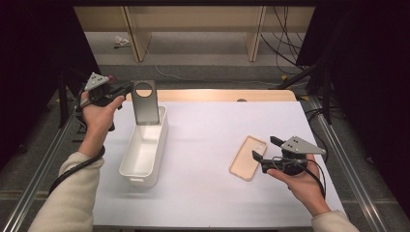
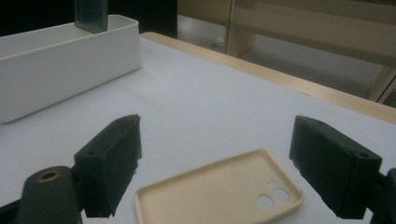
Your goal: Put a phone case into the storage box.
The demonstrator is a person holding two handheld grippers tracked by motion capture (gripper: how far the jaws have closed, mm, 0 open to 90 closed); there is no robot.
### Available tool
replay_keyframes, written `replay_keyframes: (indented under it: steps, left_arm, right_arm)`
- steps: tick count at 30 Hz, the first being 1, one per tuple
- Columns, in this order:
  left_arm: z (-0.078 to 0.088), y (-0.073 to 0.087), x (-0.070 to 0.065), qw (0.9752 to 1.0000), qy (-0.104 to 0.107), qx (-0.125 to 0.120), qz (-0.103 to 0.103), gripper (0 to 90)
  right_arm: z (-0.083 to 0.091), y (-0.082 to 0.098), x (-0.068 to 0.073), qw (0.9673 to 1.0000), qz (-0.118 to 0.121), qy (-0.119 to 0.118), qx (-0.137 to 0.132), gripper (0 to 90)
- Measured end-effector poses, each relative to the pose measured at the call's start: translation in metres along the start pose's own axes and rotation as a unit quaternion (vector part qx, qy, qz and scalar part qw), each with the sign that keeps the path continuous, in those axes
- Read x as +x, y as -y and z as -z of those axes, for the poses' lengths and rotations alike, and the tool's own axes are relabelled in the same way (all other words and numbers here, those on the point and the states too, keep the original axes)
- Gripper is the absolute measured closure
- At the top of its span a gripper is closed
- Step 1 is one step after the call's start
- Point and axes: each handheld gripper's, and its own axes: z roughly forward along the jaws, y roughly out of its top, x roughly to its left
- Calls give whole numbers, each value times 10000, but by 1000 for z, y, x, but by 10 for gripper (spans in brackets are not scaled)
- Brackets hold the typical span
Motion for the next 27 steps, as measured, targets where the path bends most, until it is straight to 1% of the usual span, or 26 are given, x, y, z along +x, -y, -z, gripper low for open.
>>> replay_keyframes:
  steps: [5,7,10,17,20,27]
  left_arm:
    - [-4,2,2,10000,-13,0,31,848]
    - [-5,3,2,10000,-18,8,23,848]
    - [-7,4,1,10000,-28,21,-4,848]
    - [-14,7,2,10000,-35,43,-51,848]
    - [-17,10,3,9999,-30,62,-74,848]
    - [-25,14,4,9999,-31,91,-81,847]
  right_arm:
    - [0,0,0,10000,4,34,-7,185]
    - [-1,0,0,10000,-27,23,-38,188]
    - [-1,1,-1,10000,-42,7,-12,187]
    - [-1,1,-1,10000,-50,16,-44,187]
    - [-1,1,-1,10000,-37,4,-15,188]
    - [-1,1,-1,10000,-30,-13,-17,191]
